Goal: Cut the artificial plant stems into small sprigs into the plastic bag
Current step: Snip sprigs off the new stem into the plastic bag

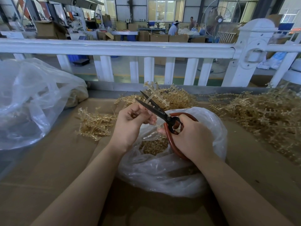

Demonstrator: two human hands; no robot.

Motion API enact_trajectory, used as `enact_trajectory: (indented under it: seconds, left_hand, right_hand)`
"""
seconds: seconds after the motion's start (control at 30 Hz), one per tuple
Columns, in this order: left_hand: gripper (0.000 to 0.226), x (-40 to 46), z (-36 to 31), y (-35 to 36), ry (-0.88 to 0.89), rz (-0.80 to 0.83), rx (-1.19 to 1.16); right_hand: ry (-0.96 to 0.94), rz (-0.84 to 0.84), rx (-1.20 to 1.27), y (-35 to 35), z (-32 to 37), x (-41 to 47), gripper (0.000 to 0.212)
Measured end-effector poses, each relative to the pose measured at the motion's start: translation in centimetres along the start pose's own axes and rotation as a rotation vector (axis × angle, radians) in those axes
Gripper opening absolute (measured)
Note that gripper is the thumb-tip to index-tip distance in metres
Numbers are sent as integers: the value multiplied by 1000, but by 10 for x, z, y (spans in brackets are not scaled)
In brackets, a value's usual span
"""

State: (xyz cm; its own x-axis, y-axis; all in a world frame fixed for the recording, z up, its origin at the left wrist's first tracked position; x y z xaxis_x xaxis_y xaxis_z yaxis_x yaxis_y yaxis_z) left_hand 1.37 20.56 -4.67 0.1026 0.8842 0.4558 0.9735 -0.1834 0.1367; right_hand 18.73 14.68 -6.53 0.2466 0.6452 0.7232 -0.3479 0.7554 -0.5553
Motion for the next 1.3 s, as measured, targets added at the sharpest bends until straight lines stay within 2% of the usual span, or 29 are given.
enact_trajectory:
  seconds: [0.13, 0.2, 0.27, 0.4, 0.47, 0.6, 0.7, 0.8, 0.97, 1.13, 1.3]
  left_hand:
    - [20, 0, 1, 0, -3, 3, -3]
    - [13, 0, 3, -1, -15, 6, -20]
    - [14, 1, 4, -1, -34, -1, -69]
    - [12, 2, 3, -3, -21, -34, -118]
    - [12, 3, 5, -4, -19, -88, -107]
    - [11, 6, 5, -12, -74, -296, -157]
    - [16, 8, 5, -15, -96, -351, -139]
    - [16, 5, 5, -10, -91, -282, -71]
    - [8, 3, 4, -4, -49, -146, 21]
    - [25, 2, 3, -4, -50, -49, 5]
    - [19, 2, 4, -7, -50, -37, 18]
  right_hand:
    - [-3, 2, 29, -1, 1, 0, 78]
    - [-9, 4, 21, 0, 1, 0, 72]
    - [-4, 13, 7, 1, 0, -1, 65]
    - [8, 24, 39, 1, 1, -1, 77]
    - [14, 39, 48, 1, 2, -1, 80]
    - [12, 68, 9, 1, 1, -2, 79]
    - [4, 43, -33, -1, 2, -3, 76]
    - [10, -12, -45, -2, 5, -2, 65]
    - [12, 5, -102, -1, 3, 2, 65]
    - [0, 53, -138, 0, 1, 4, 63]
    - [0, 70, -141, 0, 3, 4, 62]
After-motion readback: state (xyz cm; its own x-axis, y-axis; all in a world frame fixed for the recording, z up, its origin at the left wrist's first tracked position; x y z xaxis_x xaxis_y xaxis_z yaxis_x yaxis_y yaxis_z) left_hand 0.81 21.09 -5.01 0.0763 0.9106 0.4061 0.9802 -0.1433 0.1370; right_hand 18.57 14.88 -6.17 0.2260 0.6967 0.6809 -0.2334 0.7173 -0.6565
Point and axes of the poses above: each hand's wrist, its own x-axis towards the middle knuckle, its own y-axis out of the palm, z = x × y, the point moved 2 cm from there along x, towards the middle knuckle, and after that the axes turned 10 degrees about -z, right-handed, at the moved point
